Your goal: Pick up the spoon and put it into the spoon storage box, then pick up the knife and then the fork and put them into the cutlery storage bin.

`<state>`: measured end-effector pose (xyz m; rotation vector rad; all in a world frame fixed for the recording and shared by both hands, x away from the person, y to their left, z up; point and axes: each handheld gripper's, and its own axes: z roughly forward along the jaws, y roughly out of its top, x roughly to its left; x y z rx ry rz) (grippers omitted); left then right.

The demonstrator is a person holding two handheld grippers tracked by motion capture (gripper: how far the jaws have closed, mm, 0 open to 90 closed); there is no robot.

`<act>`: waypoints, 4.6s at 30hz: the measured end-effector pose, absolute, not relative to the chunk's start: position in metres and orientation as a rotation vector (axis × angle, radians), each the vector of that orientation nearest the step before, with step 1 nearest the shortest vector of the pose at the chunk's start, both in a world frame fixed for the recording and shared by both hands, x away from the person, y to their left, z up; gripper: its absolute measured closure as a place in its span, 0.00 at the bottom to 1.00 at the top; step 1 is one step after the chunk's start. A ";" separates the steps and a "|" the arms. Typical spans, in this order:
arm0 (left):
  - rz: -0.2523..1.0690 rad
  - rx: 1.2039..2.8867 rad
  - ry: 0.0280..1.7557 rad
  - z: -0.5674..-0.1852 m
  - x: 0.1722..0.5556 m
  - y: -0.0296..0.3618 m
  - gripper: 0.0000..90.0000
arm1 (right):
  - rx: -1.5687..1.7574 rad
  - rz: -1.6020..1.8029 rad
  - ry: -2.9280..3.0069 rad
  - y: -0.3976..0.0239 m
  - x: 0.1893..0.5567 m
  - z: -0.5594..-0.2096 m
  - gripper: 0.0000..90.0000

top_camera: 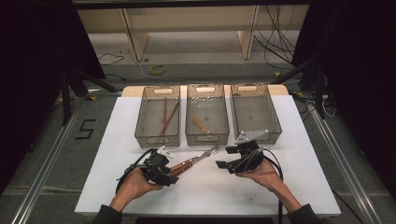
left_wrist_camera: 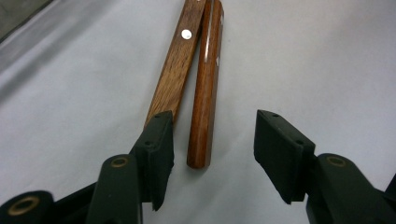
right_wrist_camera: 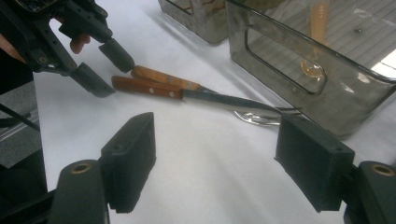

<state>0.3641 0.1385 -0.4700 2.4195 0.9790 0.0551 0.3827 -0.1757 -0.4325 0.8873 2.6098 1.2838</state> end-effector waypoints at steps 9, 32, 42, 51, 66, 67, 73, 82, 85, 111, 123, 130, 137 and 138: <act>0.031 2.456 0.978 -0.472 0.369 0.136 0.58 | 0.900 1.281 2.617 -0.178 0.382 -0.436 0.33; 0.127 2.625 0.904 -0.471 0.371 0.120 0.82 | 0.900 1.273 2.626 -0.176 0.382 -0.438 0.33; 0.144 2.629 0.849 -0.472 0.368 0.120 0.89 | 0.896 1.271 2.619 -0.176 0.381 -0.437 0.33; 0.171 2.601 0.820 -0.472 0.365 0.122 0.90 | 0.888 1.268 2.625 -0.175 0.381 -0.437 0.33; 0.156 2.581 0.677 -0.455 0.352 0.111 0.90 | 0.702 1.272 2.644 -0.154 0.370 -0.427 0.35; 0.153 2.584 0.667 -0.455 0.351 0.110 0.90 | 0.670 1.266 2.656 -0.151 0.368 -0.426 0.35; 0.143 2.601 0.600 -0.451 0.343 0.101 0.90 | 0.500 1.165 2.709 -0.135 0.359 -0.428 0.38; 0.136 2.598 0.543 -0.448 0.335 0.092 0.90 | 0.319 1.003 2.797 -0.116 0.358 -0.438 0.43; 0.131 2.598 0.513 -0.446 0.331 0.088 0.90 | 0.279 0.962 2.827 -0.113 0.357 -0.442 0.46; 0.104 2.635 0.330 -0.442 0.328 0.084 0.90 | 0.085 0.818 2.922 -0.106 0.349 -0.453 0.81; 0.104 2.602 0.322 -0.441 0.333 0.091 0.82 | -0.015 0.829 2.966 -0.106 0.344 -0.452 0.90; 0.117 2.508 0.418 -0.436 0.339 0.098 0.59 | 0.037 0.872 2.951 -0.110 0.347 -0.448 0.90; 0.154 2.369 0.565 -0.431 0.347 0.114 0.38 | 0.100 0.871 2.927 -0.116 0.352 -0.445 0.90; 0.158 2.342 0.575 -0.431 0.348 0.116 0.36 | 0.111 0.873 2.926 -0.117 0.352 -0.445 0.90</act>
